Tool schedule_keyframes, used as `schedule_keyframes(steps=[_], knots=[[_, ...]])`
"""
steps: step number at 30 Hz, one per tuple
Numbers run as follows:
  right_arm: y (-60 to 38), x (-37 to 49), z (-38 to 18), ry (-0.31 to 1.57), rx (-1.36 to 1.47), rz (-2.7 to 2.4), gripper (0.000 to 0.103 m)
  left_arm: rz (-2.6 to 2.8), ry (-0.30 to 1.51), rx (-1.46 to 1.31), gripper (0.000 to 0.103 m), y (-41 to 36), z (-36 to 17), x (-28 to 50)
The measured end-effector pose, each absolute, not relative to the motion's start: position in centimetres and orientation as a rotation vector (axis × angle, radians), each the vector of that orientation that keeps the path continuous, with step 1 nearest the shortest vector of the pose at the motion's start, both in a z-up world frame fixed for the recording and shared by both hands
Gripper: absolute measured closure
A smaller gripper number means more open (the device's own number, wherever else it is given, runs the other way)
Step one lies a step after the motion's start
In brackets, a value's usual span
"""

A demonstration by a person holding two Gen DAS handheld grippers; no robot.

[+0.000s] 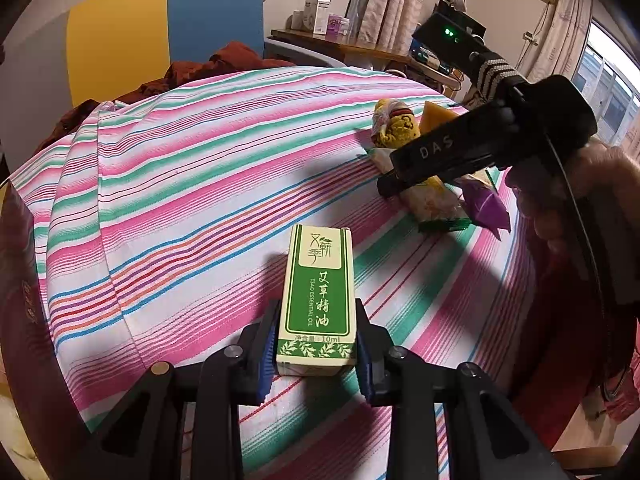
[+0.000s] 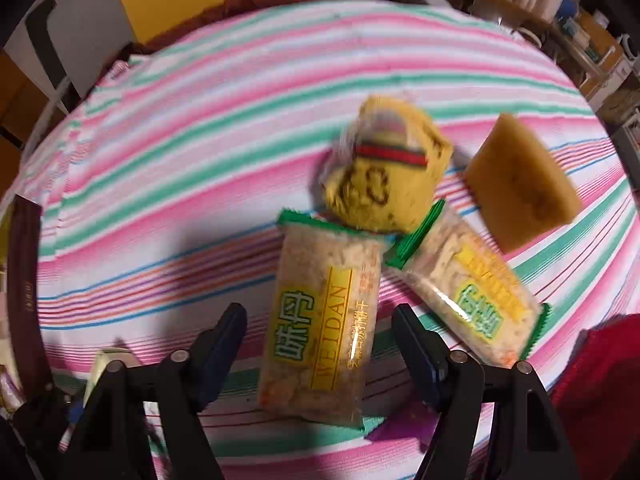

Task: Organize objects
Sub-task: 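Grasp the green essential-oil box with the left tool while the right tool grasps a WEIDAN cracker pack, then carry the green box and cracker pack over the gold tray and release both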

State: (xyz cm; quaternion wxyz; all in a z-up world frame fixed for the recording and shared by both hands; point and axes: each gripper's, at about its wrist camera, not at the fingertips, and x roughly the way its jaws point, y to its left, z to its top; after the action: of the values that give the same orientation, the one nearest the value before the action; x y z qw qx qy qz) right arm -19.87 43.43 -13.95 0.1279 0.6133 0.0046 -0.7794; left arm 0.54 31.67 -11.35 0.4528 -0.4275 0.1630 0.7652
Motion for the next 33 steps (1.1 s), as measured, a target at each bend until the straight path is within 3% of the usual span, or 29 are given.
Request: schedule_keyframes(steps=[5,20,33], knots=[[42.6,-19.4,-13.6,0.125,1.707,-2.294,0.054,1.894,0.374,-1.047,0.071,31.5,-11.6,0.3],[41.4,-16.8,-11.6,0.071,1.499,-2.145,0.055,1.973,0.333,-0.996,0.073,29.2,-8.0,1.5],[38.8,-15.3,-9.5,0.065,1.379,-2.128,0.055,2.208,0.163,-0.961,0.072,21.1,-2.5,-0.2]])
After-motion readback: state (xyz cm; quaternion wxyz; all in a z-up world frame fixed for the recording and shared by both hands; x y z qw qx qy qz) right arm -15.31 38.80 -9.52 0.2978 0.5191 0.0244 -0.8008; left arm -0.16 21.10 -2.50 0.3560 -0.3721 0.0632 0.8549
